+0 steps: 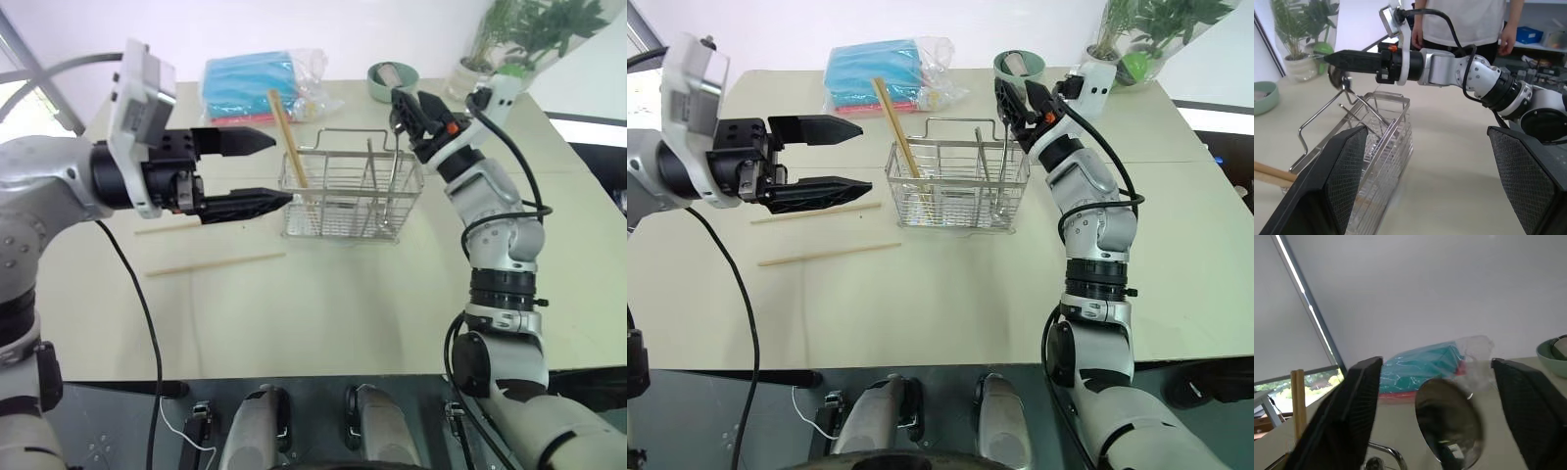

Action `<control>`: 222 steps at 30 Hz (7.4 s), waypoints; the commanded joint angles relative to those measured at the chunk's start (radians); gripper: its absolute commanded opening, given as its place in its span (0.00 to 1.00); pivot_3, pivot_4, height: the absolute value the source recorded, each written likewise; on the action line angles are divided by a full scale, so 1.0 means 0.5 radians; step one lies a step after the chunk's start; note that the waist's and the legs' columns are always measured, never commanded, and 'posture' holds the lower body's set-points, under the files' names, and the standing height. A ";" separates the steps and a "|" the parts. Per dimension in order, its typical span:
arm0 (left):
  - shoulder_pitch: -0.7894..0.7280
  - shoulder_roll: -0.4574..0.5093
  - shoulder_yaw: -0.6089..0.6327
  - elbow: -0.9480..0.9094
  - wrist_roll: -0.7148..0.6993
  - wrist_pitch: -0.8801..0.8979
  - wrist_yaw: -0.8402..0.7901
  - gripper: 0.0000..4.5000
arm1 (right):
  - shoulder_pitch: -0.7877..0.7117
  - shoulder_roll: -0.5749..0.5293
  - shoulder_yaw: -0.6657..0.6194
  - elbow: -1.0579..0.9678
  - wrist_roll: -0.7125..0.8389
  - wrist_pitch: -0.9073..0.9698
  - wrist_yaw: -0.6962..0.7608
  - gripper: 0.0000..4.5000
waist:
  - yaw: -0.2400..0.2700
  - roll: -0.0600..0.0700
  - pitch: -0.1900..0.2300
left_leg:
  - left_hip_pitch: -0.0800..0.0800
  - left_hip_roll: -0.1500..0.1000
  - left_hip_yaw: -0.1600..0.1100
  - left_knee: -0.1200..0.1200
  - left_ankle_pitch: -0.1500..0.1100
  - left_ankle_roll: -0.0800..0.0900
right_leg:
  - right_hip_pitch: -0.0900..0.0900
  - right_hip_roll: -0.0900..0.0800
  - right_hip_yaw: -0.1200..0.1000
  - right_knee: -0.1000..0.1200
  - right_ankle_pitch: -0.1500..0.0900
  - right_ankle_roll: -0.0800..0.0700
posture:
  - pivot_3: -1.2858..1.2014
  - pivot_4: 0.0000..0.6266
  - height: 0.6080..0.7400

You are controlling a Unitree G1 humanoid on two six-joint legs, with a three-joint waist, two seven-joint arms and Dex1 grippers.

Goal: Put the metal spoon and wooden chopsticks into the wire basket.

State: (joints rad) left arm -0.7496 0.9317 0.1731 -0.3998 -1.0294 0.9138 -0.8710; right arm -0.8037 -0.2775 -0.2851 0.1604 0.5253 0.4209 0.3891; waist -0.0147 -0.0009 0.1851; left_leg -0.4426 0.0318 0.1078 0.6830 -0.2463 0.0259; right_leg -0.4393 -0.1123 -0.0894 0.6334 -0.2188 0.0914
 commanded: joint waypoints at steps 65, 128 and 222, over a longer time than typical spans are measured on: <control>-0.188 -0.455 -1.057 2.022 2.190 -1.758 -1.118 0.00 | 0.825 -1.508 -0.019 -0.867 0.656 0.711 1.747 1.00 | 0.056 0.001 -0.003 | -0.001 -0.001 0.002 0.010 -0.015 0.026 | 0.002 -0.009 -0.003 -0.002 0.000 -0.001 | 0.52 0.24 0.81; -0.602 -1.512 0.119 0.993 0.834 -0.680 0.802 0.99 | 0.720 -1.439 -0.077 -0.741 0.725 0.759 1.500 1.00 | 0.050 -0.009 0.002 | -0.003 -0.003 -0.004 0.030 -0.024 0.039 | 0.016 -0.012 -0.008 -0.006 0.006 0.012 | 0.52 0.24 0.81; -0.752 -1.756 -0.055 1.473 1.250 -1.433 0.800 0.01 | 0.902 -1.488 -0.299 -0.863 0.821 0.789 1.385 1.00 | 0.057 -0.019 0.007 | -0.007 -0.006 0.000 0.035 -0.021 0.034 | 0.015 -0.014 -0.009 -0.007 0.011 0.019 | 0.52 0.24 0.81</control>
State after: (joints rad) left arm -1.1263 0.0563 0.1873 0.4071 -0.4287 0.2215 -0.4544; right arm -0.3380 -1.0213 -0.4075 -0.2602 0.9275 0.8364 1.0820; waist 0.0137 -0.0105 0.1888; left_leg -0.4460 0.0290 0.1078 0.7003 -0.2568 0.0433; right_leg -0.4316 -0.1195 -0.0939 0.6298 -0.2135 0.1010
